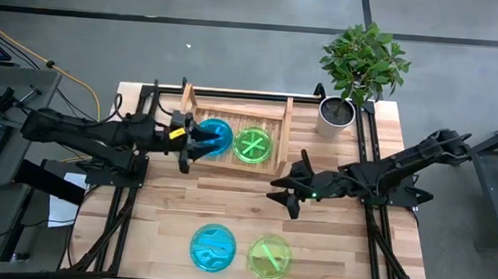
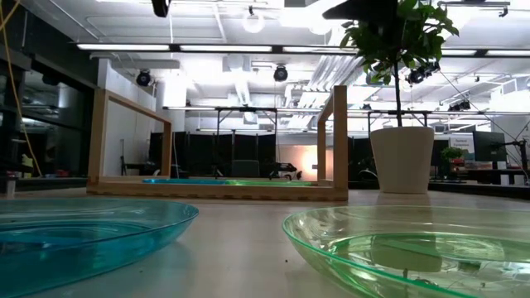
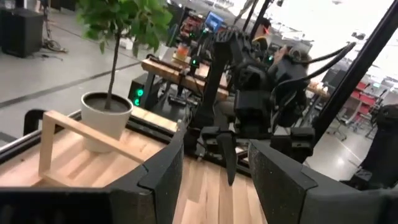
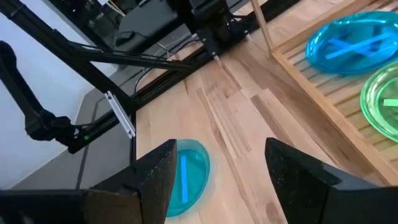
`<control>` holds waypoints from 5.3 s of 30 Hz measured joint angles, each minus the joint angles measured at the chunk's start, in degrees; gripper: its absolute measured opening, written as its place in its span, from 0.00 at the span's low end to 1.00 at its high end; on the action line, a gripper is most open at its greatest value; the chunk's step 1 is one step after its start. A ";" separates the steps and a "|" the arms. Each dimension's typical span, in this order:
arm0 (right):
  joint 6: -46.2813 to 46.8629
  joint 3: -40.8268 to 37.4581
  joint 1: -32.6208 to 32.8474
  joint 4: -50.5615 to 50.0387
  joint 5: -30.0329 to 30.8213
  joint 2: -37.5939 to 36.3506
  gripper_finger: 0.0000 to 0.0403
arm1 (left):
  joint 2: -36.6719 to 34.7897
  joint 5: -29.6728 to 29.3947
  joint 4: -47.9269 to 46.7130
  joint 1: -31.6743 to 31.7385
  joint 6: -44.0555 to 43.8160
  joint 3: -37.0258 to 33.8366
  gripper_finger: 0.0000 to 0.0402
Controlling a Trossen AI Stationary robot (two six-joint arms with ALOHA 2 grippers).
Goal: Place and stack plates onto a shelf
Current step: Stack the transparent blue plate on top the transparent blue plate on the shelf
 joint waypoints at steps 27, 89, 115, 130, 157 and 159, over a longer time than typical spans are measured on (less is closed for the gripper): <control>1.03 0.17 0.00 -4.74 -3.03 0.07 0.57 | 26.70 25.91 -28.83 -16.84 -27.95 0.07 0.43; 1.33 0.21 -0.04 -9.78 -5.39 0.11 0.57 | 46.15 29.43 -15.46 -18.90 -33.39 0.07 0.32; 1.45 0.21 -0.07 -12.55 -3.57 0.11 0.57 | 23.25 22.32 -22.87 -2.74 -30.90 0.00 0.00; 1.46 0.24 -0.90 -13.81 -2.49 0.11 0.57 | 17.61 -15.74 -24.79 8.17 -51.70 0.00 0.00; 1.47 0.24 -3.08 -16.34 -4.21 0.11 0.57 | 36.20 -41.38 -27.50 -10.39 -108.50 -0.41 0.00; 1.50 0.24 -3.08 -16.52 -4.39 0.11 0.57 | 36.93 -42.39 -26.60 -8.47 -108.63 -0.65 0.00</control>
